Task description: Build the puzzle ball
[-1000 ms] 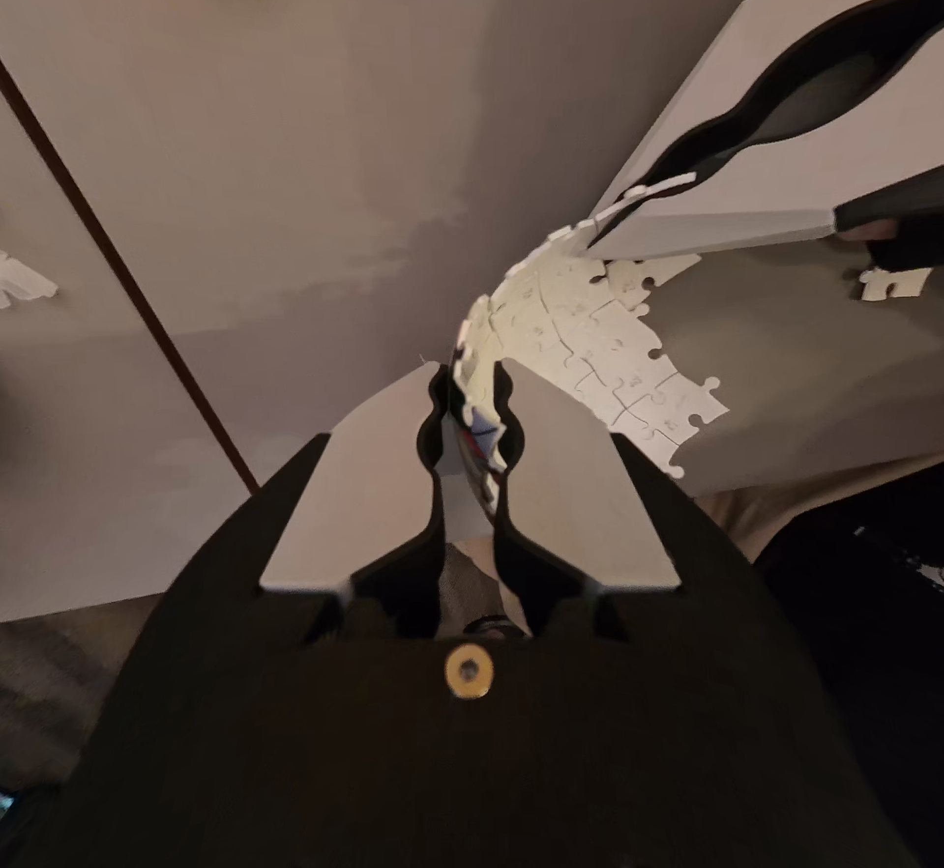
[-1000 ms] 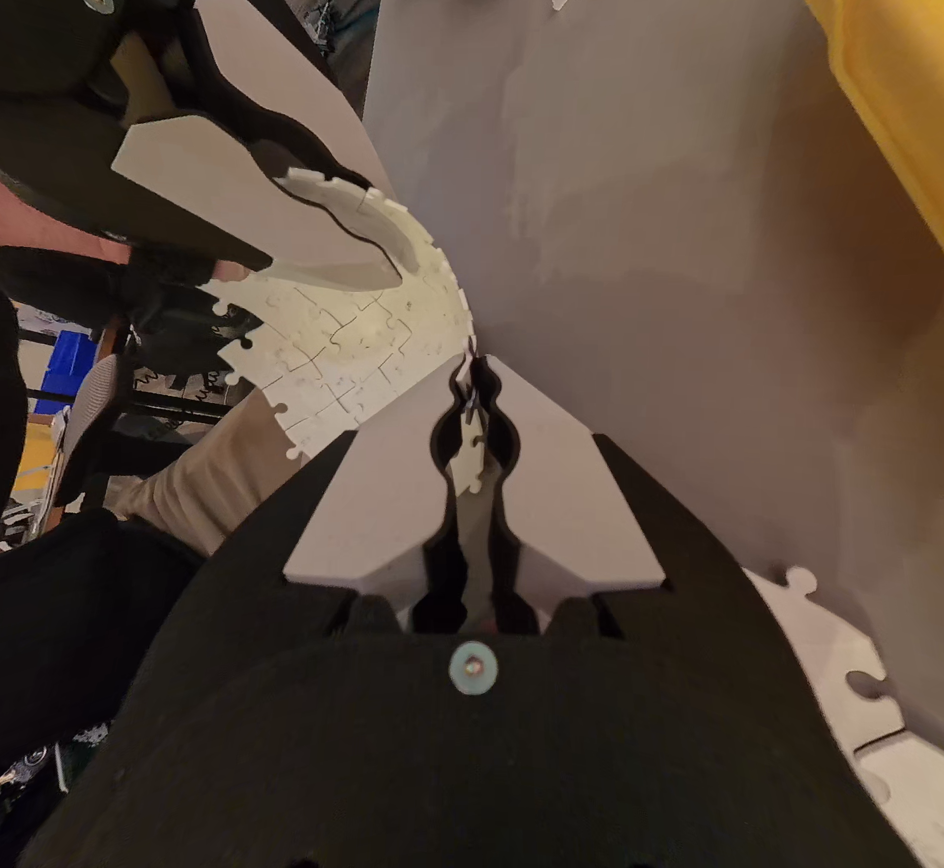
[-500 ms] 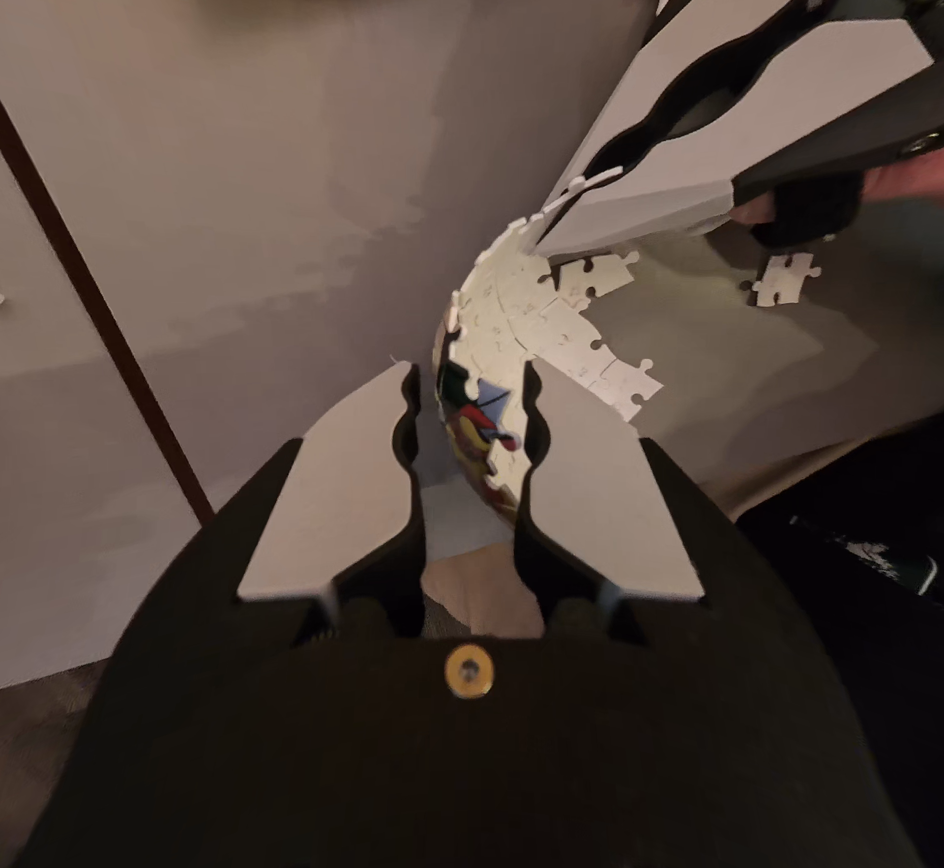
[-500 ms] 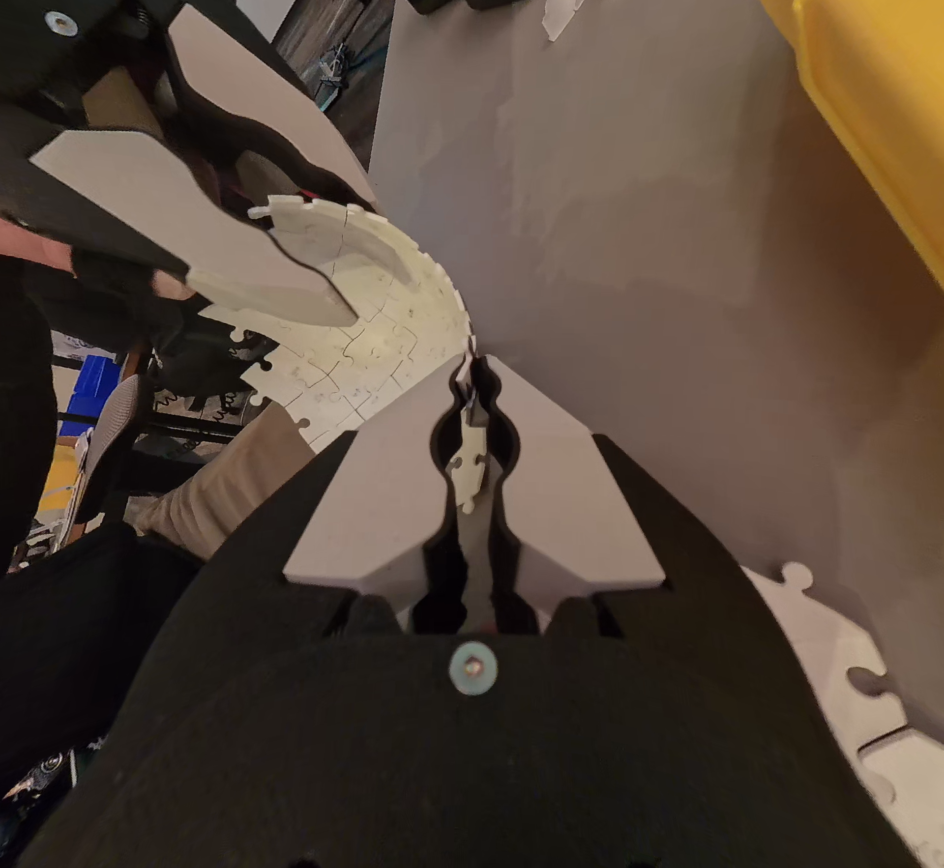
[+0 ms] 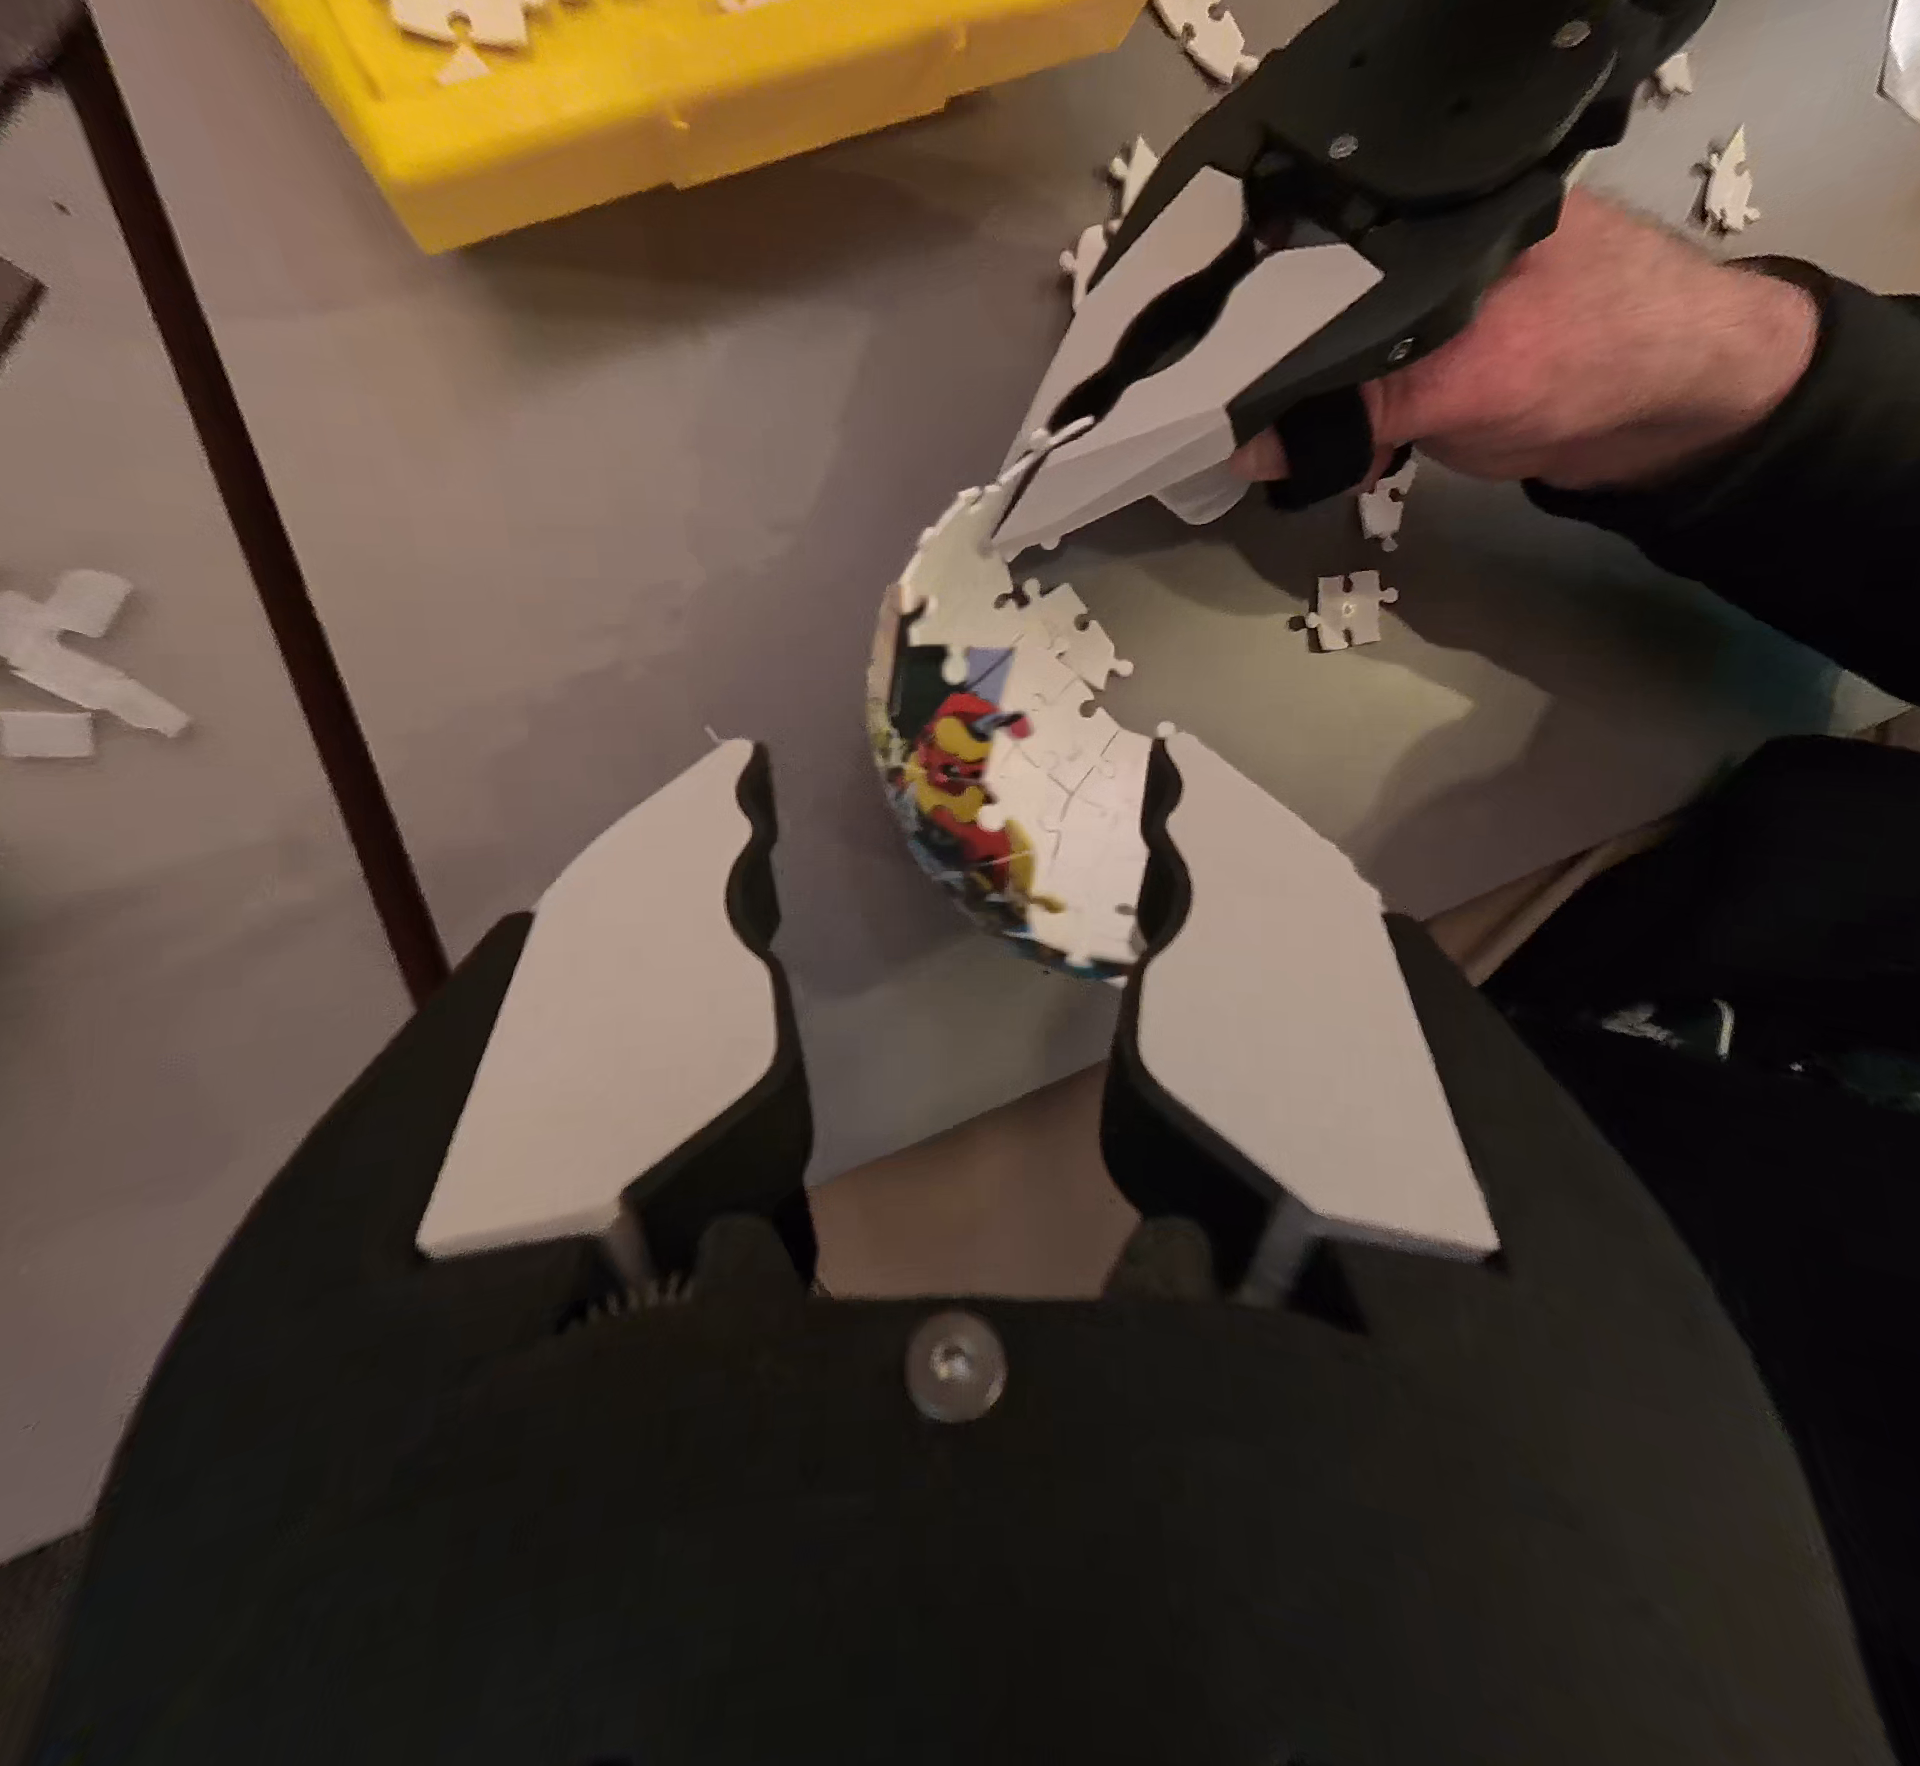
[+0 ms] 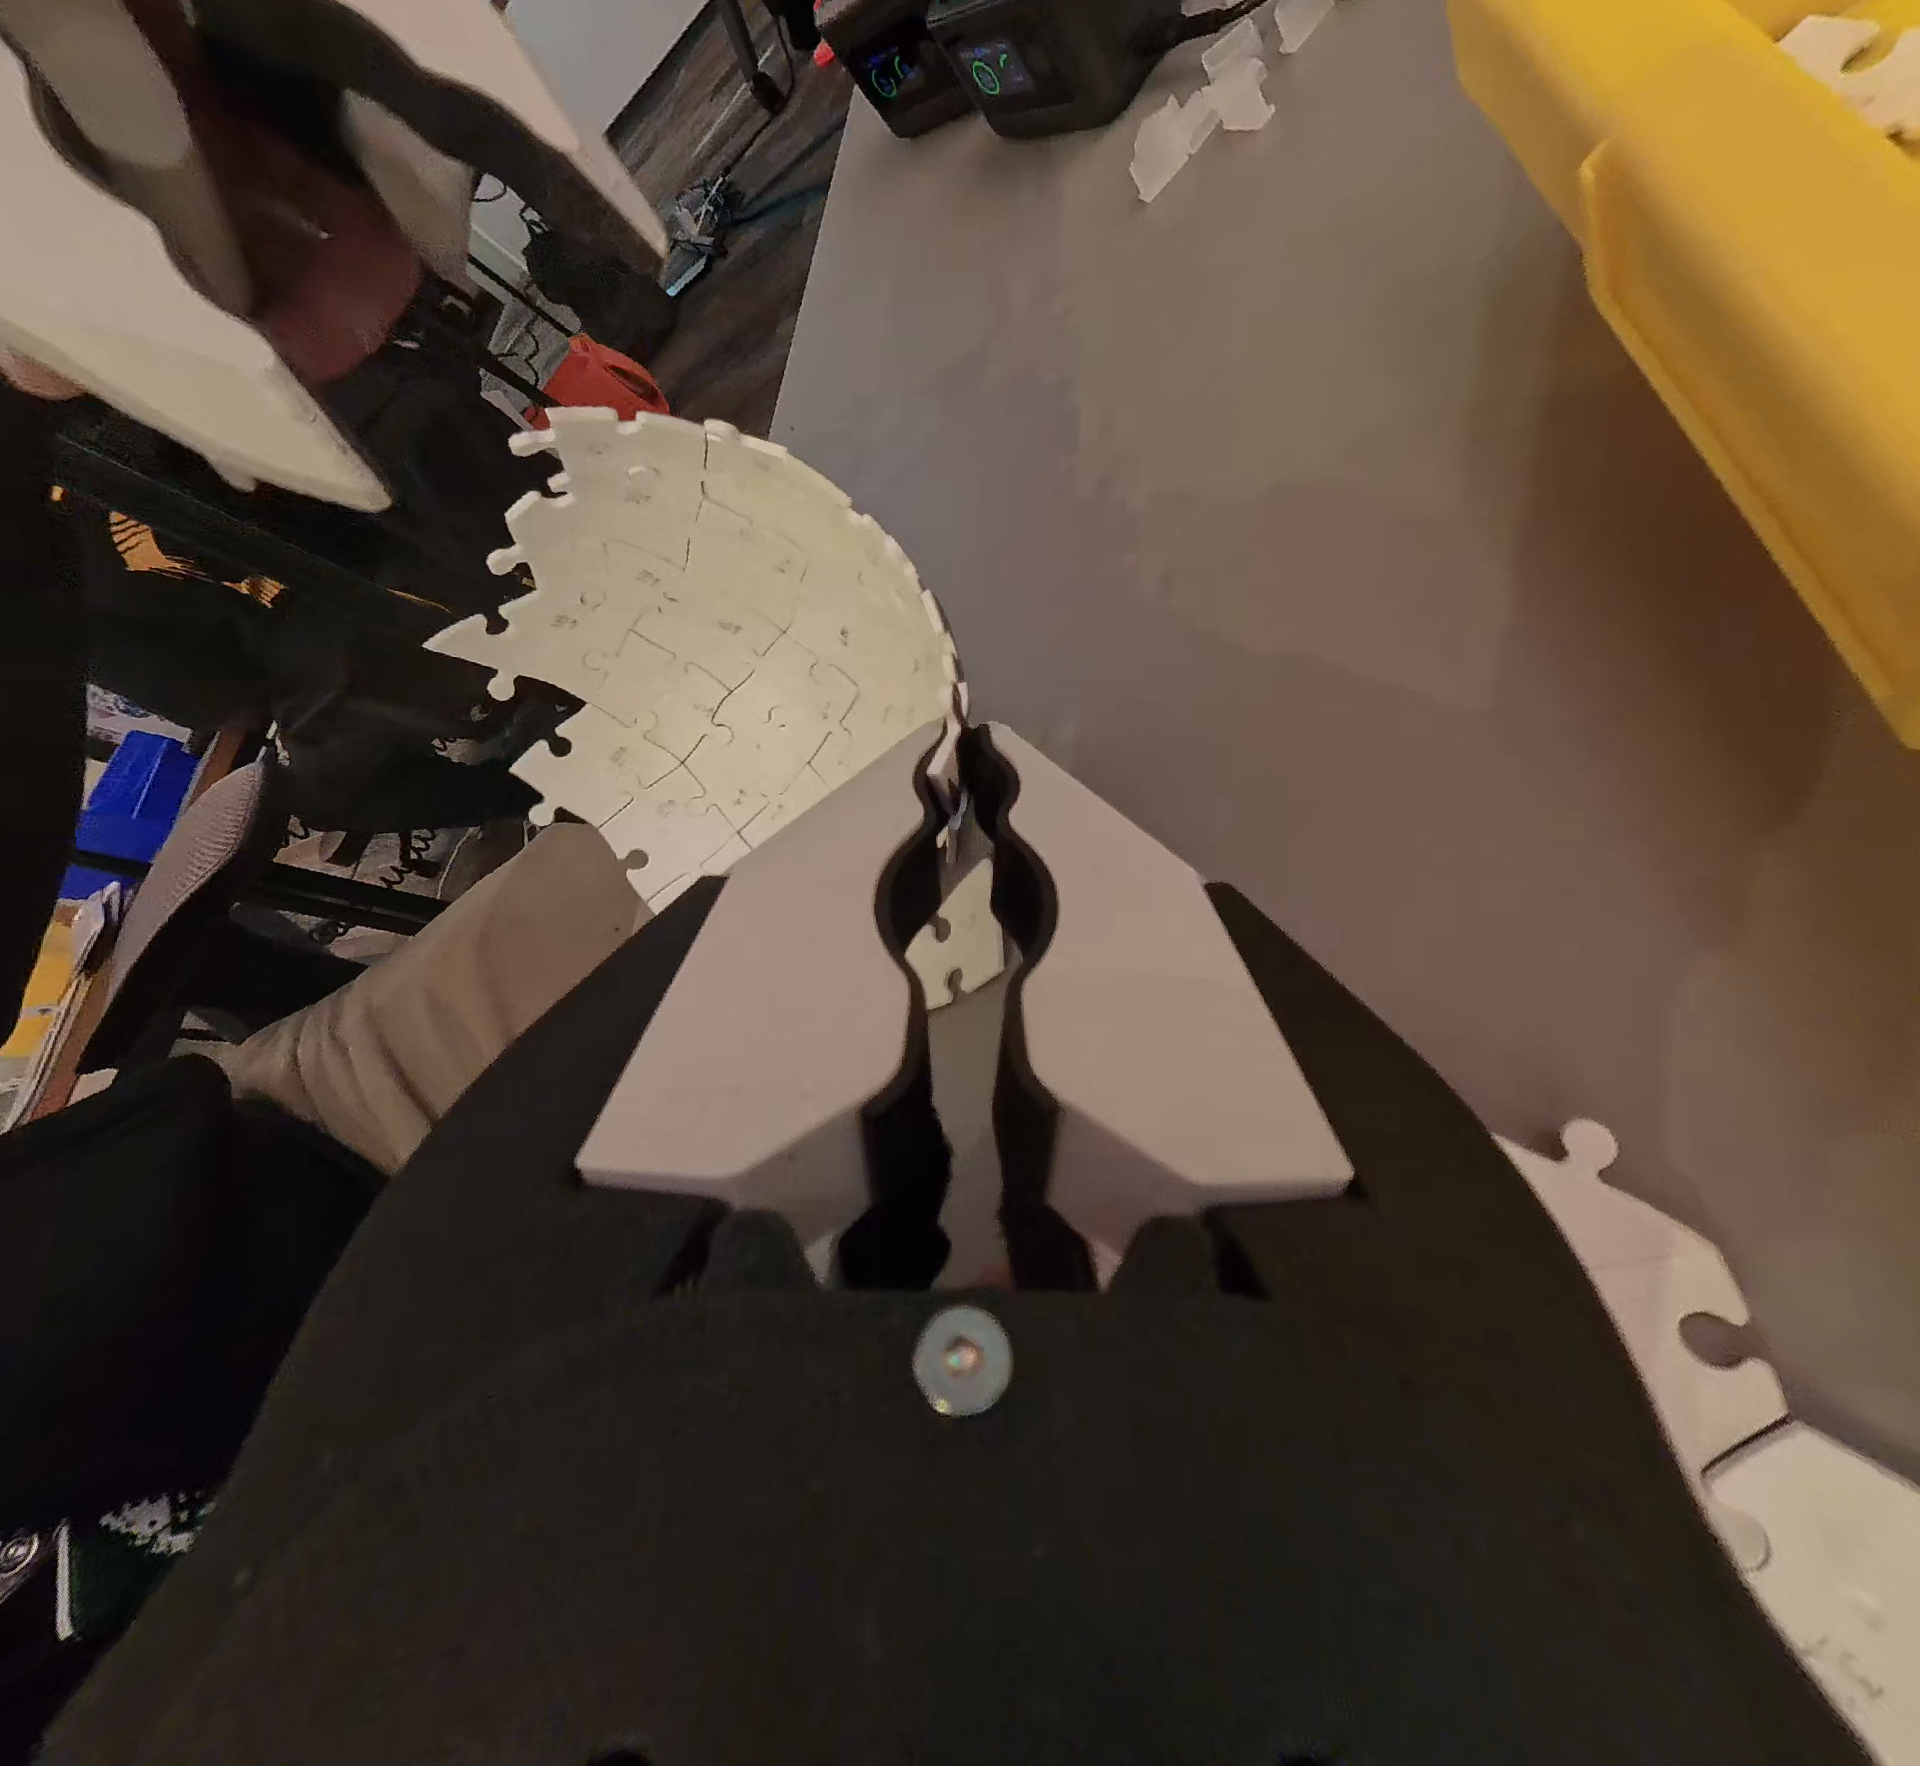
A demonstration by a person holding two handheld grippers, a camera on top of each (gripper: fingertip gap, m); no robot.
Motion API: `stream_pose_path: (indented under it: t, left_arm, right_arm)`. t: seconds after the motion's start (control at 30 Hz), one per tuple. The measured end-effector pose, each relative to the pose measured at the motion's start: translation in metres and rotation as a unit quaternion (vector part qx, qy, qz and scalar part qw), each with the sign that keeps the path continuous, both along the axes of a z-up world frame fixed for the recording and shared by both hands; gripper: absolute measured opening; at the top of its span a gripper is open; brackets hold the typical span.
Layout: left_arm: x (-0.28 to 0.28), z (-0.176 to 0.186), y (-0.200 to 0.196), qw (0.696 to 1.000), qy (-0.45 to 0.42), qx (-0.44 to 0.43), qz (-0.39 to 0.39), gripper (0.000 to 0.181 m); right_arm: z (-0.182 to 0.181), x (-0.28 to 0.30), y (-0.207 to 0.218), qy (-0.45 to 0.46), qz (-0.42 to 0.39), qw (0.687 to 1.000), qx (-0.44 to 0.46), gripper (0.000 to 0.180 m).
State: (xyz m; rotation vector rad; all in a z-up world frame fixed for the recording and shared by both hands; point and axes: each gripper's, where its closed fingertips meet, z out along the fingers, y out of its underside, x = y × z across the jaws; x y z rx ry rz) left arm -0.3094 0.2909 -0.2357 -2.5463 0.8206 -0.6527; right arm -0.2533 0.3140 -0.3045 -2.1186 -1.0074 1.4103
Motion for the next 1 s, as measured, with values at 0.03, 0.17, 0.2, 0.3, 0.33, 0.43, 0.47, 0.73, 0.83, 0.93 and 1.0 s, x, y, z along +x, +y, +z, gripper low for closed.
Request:
stream_pose_path:
  t: [0.03,0.17,0.2,0.3,0.33,0.43,0.47,0.73,0.83,0.93,1.0]
  left_arm:
    - [-0.003,0.001,0.002,1.0,-0.008,0.008,-0.004,0.07]
    - [-0.002,0.005,0.0,0.995,-0.09,0.021,-0.042,0.077]
    - [-0.003,0.005,-0.002,0.992,-0.113,0.02,-0.049,0.08]
    - [-0.004,0.003,-0.002,0.977,-0.206,0.025,-0.053,0.088]
    - [-0.004,-0.001,-0.004,0.972,-0.229,0.02,-0.056,0.091]
    - [0.003,-0.011,-0.011,0.962,-0.263,0.022,-0.071,0.103]
    - [0.007,-0.013,-0.015,0.96,-0.268,0.024,-0.083,0.108]
    - [0.028,-0.02,-0.023,0.942,-0.304,0.059,-0.127,0.12]
    - [0.034,-0.02,-0.027,0.938,-0.306,0.071,-0.148,0.121]
    - [0.036,-0.025,-0.032,0.938,-0.298,0.073,-0.163,0.122]
    - [0.035,-0.026,-0.031,0.937,-0.296,0.084,-0.166,0.12]
  right_arm:
    - [0.001,0.0,0.0,0.002,0.0,1.0,0.003,0.0]
    - [0.005,0.0,-0.003,0.016,0.006,1.0,0.012,0.0]
    - [0.007,0.001,-0.003,0.02,0.006,1.0,0.013,0.0]
    - [0.01,0.002,-0.002,0.029,0.007,0.999,0.011,0.0]
    - [0.011,0.003,-0.001,0.031,0.007,0.999,0.01,0.0]
    - [0.009,0.003,-0.003,0.029,0.012,0.999,0.004,0.0]
    - [0.008,0.004,-0.004,0.027,0.013,1.0,0.002,0.0]
    - [0.001,-0.001,-0.012,0.011,0.034,0.999,-0.015,0.0]
    - [-0.001,-0.003,-0.014,0.008,0.039,0.999,-0.023,0.0]
    - [-0.003,-0.004,-0.016,0.003,0.044,0.999,-0.027,0.0]
    - [-0.004,-0.004,-0.017,-0.001,0.048,0.998,-0.031,0.0]
